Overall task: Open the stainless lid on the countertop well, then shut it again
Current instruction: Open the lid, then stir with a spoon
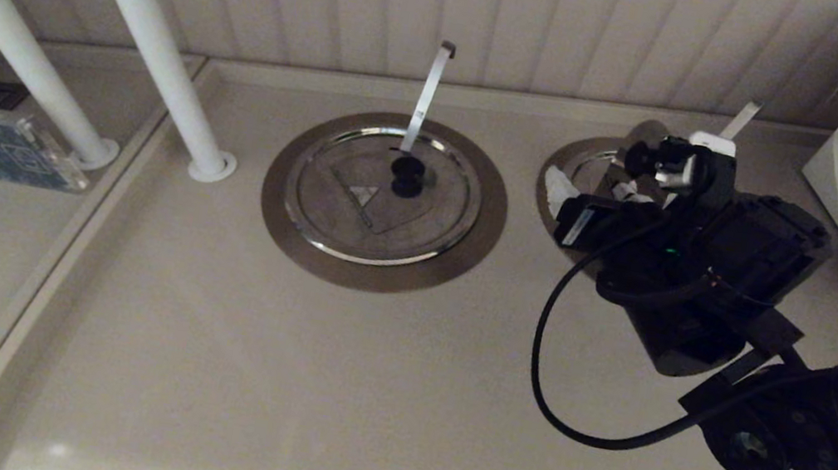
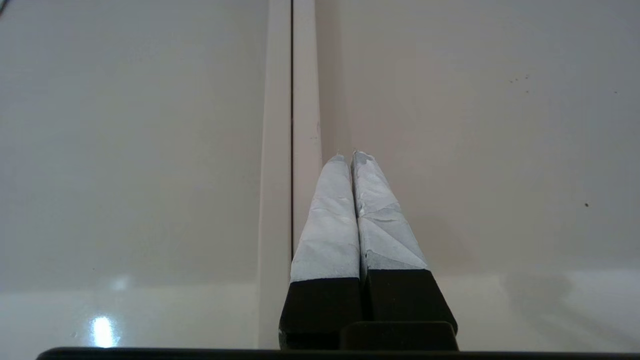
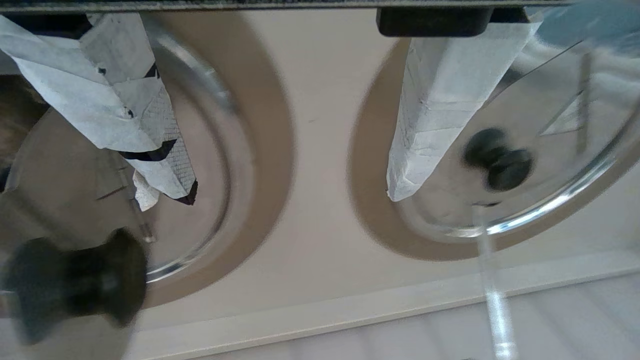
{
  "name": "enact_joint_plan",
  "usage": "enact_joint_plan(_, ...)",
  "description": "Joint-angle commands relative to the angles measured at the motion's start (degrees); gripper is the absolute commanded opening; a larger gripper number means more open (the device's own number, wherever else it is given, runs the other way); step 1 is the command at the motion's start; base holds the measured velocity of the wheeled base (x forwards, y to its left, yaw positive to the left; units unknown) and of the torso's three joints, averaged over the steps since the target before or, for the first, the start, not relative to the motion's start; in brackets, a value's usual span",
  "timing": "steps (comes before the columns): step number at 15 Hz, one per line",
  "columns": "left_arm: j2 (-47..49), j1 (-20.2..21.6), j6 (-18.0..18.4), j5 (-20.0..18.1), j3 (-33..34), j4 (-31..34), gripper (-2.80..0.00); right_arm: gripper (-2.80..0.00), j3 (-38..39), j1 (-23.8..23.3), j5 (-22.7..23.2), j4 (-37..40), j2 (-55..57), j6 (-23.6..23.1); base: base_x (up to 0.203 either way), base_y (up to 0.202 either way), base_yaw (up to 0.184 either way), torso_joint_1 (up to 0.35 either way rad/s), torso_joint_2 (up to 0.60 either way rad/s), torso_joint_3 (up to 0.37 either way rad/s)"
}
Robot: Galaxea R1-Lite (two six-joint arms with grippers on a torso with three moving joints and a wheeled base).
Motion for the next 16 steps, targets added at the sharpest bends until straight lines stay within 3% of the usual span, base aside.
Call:
enact_joint_plan(1,0.0,0.0,0.0,0.0,0.0,0.0,-2.8,0.0,1.3,1.3,-0.1,-0.8,-0.1,-0.7,0.0,0.0,0.0,0.0,0.0,0.0)
enact_joint_plan(6,0.0,0.0,0.0,0.0,0.0,0.0,-2.8,0.0,3.1,4.9,-0.1,-1.1,-6.3,-2.2,0.0,0.0,0.0,0.0,0.0,0.0)
enact_joint_plan(9,0.0,0.0,0.0,0.0,0.0,0.0,-2.8,0.0,2.8,3.1,0.0,3.2,-17.5,-6.8,0.0,0.0,0.0,0.0,0.0,0.0)
enact_joint_plan(10,0.0,0.0,0.0,0.0,0.0,0.0,-2.8,0.0,2.6,0.6,0.2,6.8,-21.0,-8.8,0.0,0.0,0.0,0.0,0.0,0.0)
enact_joint_plan(13,0.0,0.0,0.0,0.0,0.0,0.0,-2.8,0.0,-1.2,-13.6,1.2,15.3,-21.9,-12.1,0.0,0.0,0.0,0.0,0.0,0.0)
enact_joint_plan(16,0.0,0.0,0.0,0.0,0.0,0.0,-2.8,0.0,-5.9,-21.3,4.2,18.2,-11.3,-9.1,0.0,0.0,0.0,0.0,0.0,0.0)
